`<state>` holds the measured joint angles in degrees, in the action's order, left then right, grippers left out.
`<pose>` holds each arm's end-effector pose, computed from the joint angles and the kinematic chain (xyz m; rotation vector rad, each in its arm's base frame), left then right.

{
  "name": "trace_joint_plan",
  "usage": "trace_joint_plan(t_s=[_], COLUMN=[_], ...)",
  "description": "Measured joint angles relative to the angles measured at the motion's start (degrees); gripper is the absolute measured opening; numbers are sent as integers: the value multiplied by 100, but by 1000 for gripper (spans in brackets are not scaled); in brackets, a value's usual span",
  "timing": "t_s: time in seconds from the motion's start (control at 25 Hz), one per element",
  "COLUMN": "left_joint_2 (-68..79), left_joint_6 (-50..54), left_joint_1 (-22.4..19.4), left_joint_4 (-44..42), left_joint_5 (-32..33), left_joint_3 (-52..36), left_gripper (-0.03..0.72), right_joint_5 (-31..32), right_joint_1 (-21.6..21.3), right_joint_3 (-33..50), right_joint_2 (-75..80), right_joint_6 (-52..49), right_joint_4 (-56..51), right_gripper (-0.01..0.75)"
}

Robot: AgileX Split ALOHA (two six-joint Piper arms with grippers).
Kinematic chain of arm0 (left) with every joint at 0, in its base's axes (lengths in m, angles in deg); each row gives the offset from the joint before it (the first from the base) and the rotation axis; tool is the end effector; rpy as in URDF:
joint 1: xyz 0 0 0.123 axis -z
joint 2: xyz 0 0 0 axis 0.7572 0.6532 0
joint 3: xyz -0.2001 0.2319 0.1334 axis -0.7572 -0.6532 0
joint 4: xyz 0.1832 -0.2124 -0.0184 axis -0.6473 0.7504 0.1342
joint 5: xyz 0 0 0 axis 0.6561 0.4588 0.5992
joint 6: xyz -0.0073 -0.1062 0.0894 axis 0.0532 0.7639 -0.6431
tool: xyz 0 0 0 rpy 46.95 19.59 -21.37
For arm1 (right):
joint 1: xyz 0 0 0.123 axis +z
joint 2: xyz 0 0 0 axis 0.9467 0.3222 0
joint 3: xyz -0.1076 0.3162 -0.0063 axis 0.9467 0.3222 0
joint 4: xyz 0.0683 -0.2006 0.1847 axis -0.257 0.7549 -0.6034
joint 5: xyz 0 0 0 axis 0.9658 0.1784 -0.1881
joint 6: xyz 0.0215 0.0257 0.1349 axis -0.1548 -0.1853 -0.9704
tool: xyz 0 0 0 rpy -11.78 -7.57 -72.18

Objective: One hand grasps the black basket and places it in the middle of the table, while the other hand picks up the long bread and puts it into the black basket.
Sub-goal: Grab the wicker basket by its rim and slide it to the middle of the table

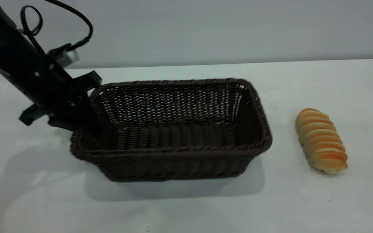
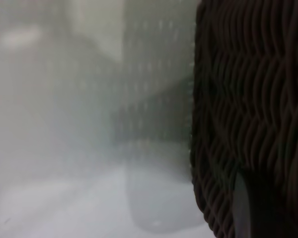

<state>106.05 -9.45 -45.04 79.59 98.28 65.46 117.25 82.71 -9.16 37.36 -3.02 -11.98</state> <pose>0.4401 -0.0863 0.0598 -0.1937 2.8915 -0.6369 0.0975 0.0164 0.2810 -0.0659 2.4003 0.1289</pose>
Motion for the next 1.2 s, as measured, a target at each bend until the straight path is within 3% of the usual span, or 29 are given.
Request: trace_joint_plan(t_s=[0.16, 0.44, 0.88, 1.2], left_joint_2=[160, 171, -109, -1321], left_joint_6=[-374, -355, 8, 85], left_joint_1=[0, 0, 0, 0], left_joint_4=[489, 373, 99, -1125], left_joint_5=[81, 161, 562, 666], left_joint_3=[74, 91, 288, 396], left_gripper=[150, 169, 527, 573], right_joint_5=[-33, -96, -299, -1251], right_joint_1=[0, 0, 0, 0], right_joint_3=[0, 0, 0, 0], right_joint_2=[0, 0, 11, 862], right_joint_6=[0, 0, 180, 410], right_joint_4=[-11, -167, -197, -521], right_gripper=[319, 374, 412, 591])
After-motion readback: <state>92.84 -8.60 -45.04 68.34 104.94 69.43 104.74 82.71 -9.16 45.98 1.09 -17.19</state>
